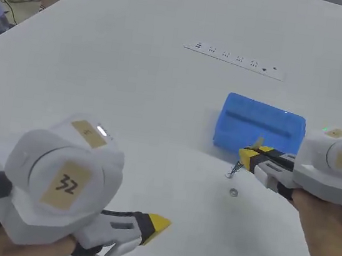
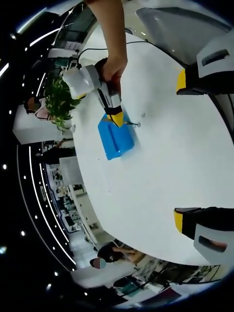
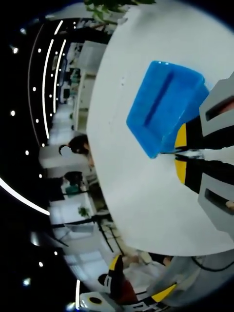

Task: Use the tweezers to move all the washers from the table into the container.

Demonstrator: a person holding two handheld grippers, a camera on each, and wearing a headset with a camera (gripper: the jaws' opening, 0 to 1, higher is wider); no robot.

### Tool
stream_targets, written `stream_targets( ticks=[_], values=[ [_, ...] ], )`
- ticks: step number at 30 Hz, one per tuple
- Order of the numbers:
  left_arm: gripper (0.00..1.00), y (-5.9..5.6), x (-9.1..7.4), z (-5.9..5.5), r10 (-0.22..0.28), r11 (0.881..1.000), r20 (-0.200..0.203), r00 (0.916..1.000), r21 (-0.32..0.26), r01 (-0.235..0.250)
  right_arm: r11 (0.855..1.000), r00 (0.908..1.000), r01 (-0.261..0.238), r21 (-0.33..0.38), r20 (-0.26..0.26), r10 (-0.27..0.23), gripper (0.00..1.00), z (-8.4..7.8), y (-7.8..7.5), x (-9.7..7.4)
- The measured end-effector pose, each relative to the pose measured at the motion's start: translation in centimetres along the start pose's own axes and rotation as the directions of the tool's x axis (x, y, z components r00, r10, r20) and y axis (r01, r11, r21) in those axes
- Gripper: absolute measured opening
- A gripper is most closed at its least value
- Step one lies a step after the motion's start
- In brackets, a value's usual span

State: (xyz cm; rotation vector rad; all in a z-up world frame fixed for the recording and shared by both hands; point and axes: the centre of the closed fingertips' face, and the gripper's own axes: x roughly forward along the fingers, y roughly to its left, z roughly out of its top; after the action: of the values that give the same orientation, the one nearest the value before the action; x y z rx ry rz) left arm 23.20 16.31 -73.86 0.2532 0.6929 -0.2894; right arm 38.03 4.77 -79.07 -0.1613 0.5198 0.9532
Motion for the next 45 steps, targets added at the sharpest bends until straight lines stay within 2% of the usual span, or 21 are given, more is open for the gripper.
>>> stream_targets(
  ticks=[7, 10, 14, 18, 29, 38, 45],
  values=[
    [0.98, 0.2, -0.1, -0.1, 0.006, 1.0, -0.001, 1.0, 0.002, -0.006, 1.0, 1.0, 0.005, 0.016, -0.004, -0.005, 0.02, -0.4, 0.1, -0.3],
    [0.98, 0.2, 0.0, -0.1, 0.006, 1.0, 0.004, 1.0, -0.001, -0.006, 1.0, 1.0, 0.0, -0.014, 0.002, 0.0, 0.02, -0.6, 0.5, -0.4],
    [0.97, 0.0, 0.0, -0.1, 0.004, 1.0, 0.006, 1.0, -0.002, -0.004, 0.999, 0.9999, 0.013, -0.049, -0.003, -0.013, 0.01, -0.7, 0.3, -0.2],
    [0.97, 0.0, -0.1, -0.1, 0.003, 1.0, 0.008, 1.0, 0.001, -0.003, 0.999, 0.9998, 0.017, -0.041, -0.006, -0.017, 0.01, -0.9, -0.2, -0.3],
    [0.96, 0.3, -0.4, 0.5, 0.013, 1.0, 0.027, 0.9996, 0.007, -0.013, 0.999, 0.9981, 0.005, -0.044, -0.061, -0.007, 0.0, -0.9, -1.0, 0.1],
    [0.96, 0.6, -0.5, 0.7, 0.018, 1.0, 0.036, 0.9992, 0.009, -0.019, 0.998, 0.9995, -0.006, -0.056, -0.033, 0.004, 0.0, 1.1, -0.9, -0.7],
    [0.96, 0.4, -0.4, 0.8, 0.014, 1.0, 0.036, 0.9993, 0.024, -0.014, 0.998, 0.9997, 0.008, -0.058, 0.022, -0.007, 0.0, 4.1, -0.6, -1.9]
  ],
)
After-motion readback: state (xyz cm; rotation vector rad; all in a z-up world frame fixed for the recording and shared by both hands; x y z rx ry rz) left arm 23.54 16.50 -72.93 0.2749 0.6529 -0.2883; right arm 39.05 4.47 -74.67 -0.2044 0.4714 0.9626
